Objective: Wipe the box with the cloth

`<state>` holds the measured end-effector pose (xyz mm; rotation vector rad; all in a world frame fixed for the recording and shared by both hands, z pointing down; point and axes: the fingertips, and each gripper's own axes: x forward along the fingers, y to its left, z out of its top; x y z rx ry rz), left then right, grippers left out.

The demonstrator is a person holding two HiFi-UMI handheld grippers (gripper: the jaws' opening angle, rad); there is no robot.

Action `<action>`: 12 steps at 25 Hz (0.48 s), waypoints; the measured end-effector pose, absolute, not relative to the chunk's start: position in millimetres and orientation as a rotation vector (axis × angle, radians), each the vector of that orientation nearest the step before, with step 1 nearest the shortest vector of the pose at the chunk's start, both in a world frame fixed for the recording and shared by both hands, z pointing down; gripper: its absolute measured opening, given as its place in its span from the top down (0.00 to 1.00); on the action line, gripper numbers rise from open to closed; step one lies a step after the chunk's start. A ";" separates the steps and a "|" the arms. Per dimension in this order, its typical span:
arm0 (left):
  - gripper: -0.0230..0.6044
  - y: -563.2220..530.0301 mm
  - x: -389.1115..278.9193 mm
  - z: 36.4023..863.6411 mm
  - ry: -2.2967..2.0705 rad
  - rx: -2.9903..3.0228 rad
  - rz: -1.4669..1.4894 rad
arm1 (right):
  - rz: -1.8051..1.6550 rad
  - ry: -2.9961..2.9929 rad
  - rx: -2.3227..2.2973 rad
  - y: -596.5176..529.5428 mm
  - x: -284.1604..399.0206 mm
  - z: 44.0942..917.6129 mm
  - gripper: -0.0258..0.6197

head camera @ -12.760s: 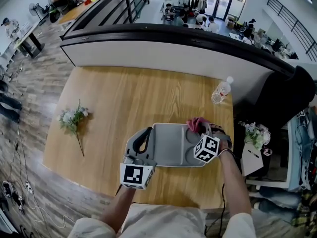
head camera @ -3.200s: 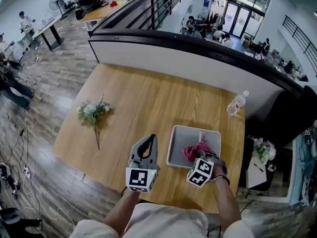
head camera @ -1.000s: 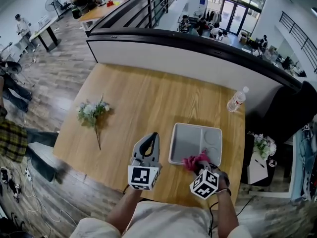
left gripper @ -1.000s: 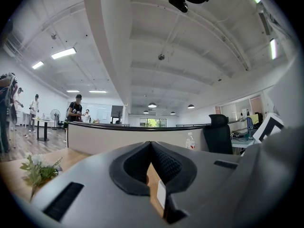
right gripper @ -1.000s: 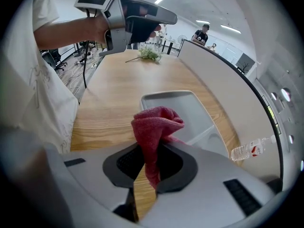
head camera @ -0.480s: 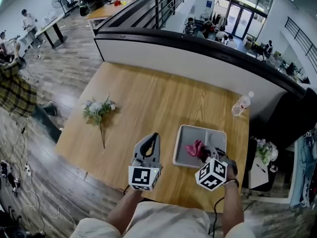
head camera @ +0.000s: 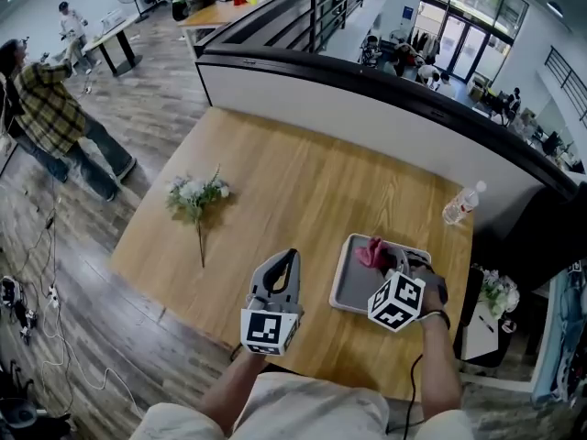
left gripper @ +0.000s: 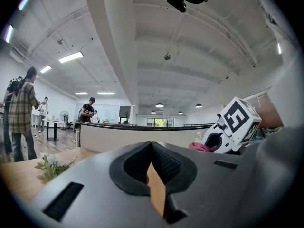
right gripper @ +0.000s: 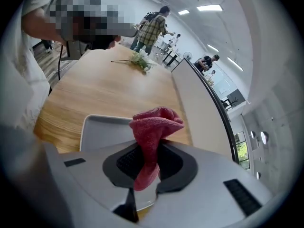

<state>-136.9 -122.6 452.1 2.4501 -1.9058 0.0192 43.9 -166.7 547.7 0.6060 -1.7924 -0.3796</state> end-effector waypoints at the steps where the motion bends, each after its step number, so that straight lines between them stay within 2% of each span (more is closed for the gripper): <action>1: 0.94 -121.8 -138.5 453.2 -1.911 2.442 0.022 | -0.383 -1.791 0.602 -169.9 42.8 549.3 0.84; 12: 0.94 -115.4 -155.1 460.0 -1.957 2.379 0.034 | -0.423 -1.746 0.550 -210.6 26.4 578.2 0.84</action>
